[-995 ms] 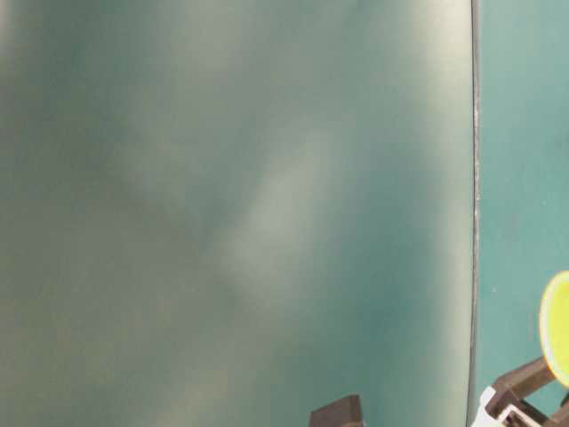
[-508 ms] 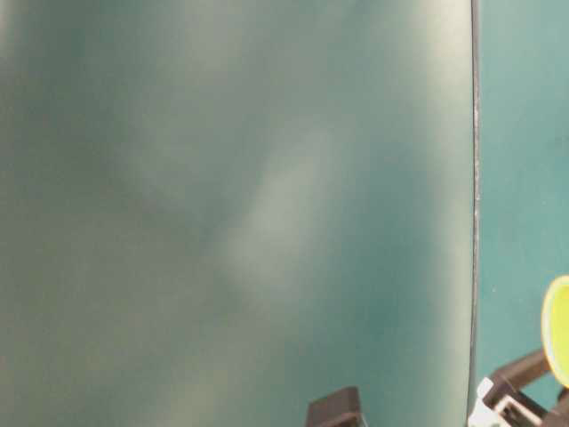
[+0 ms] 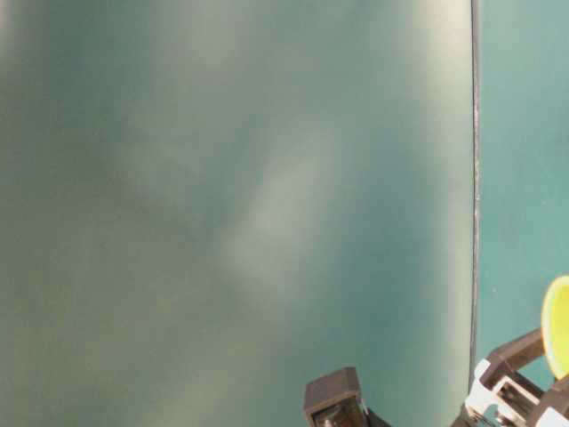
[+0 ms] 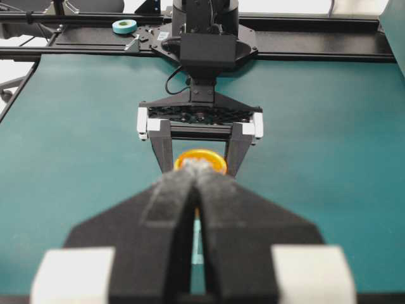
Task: Move the cup to the right with left arm.
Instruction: 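Carry the cup rightward over the taped square with the left gripper, then extend the left arm far right, bringing the cup near the right gripper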
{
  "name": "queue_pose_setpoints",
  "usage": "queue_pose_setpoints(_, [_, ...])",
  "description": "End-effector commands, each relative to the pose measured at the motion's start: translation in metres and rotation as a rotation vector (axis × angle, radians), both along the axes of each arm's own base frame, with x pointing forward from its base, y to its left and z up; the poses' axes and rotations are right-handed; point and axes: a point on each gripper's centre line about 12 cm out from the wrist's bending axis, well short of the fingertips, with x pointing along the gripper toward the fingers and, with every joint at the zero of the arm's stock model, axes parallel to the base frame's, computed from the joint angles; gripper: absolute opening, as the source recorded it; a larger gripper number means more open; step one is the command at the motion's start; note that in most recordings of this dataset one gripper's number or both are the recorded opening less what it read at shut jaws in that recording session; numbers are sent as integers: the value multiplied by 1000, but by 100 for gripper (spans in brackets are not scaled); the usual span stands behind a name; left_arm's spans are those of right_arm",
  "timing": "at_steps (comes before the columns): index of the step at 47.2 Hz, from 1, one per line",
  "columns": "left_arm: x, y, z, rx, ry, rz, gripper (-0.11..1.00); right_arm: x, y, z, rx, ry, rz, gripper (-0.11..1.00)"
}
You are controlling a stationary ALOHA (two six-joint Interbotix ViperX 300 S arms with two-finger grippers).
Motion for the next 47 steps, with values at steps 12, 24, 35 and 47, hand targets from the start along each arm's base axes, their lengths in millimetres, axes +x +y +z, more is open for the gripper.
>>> queue_pose_setpoints(12, [5,-1,16,30,-53,-17,69,3,0,12,2,-28,-2,-1])
queue_pose_setpoints(24, [5,8,47,61,-42,-4,68,3,0,13,0,-28,-2,-1])
queue_pose_setpoints(35, [21,9,70,63,-55,-2,67,3,0,15,2,-35,-2,-1])
queue_pose_setpoints(47, [65,10,87,73,-104,-7,67,3,0,15,3,-35,-2,-1])
